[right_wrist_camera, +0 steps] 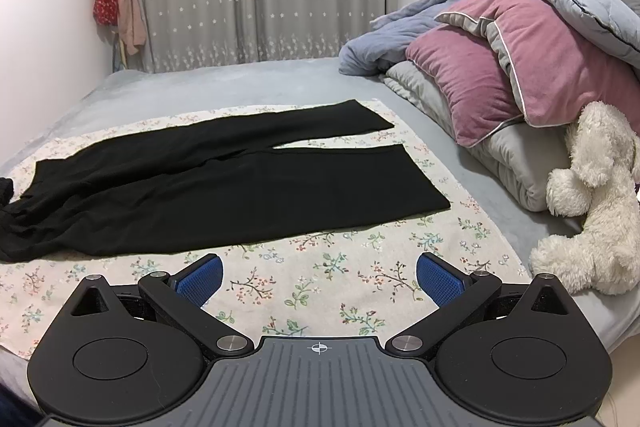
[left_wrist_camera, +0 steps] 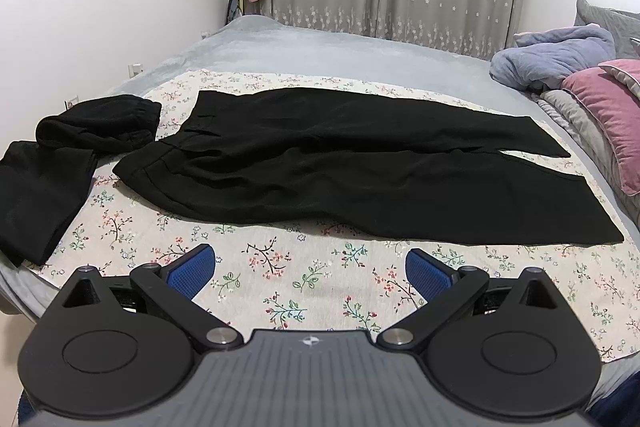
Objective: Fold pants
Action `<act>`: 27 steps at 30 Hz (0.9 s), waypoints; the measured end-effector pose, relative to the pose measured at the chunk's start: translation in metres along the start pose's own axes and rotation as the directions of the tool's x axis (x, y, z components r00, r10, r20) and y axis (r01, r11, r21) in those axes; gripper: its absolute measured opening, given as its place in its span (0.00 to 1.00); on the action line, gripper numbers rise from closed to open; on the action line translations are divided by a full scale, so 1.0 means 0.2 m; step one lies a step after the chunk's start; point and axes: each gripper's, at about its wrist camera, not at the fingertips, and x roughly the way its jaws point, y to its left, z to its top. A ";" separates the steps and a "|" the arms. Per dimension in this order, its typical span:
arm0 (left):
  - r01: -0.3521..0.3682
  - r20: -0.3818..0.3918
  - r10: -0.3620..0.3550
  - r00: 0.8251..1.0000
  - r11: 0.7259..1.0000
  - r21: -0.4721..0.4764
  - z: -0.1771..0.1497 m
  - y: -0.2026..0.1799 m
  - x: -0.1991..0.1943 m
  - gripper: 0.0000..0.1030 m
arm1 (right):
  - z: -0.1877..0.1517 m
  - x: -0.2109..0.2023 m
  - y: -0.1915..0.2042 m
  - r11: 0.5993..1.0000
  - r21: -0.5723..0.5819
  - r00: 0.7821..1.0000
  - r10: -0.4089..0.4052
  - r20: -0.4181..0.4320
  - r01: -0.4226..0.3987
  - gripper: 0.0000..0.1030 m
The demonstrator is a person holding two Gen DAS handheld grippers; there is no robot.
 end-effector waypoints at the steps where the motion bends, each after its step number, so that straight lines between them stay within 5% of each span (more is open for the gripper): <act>1: 0.001 -0.002 -0.001 1.000 1.000 -0.002 0.00 0.00 0.00 0.98 | 0.00 0.01 0.00 1.000 -0.001 1.000 0.000 -0.001 0.000 1.00; 20: 0.026 -0.060 -0.029 0.998 0.999 -0.047 0.04 0.09 0.17 0.98 | 0.00 0.18 0.05 1.000 -0.019 1.000 -0.006 -0.030 0.006 1.00; 27: -0.054 -0.100 0.027 0.995 0.960 -0.274 0.25 0.46 0.40 0.98 | 0.09 0.39 -0.05 0.996 0.056 0.996 0.075 -0.057 -0.071 1.00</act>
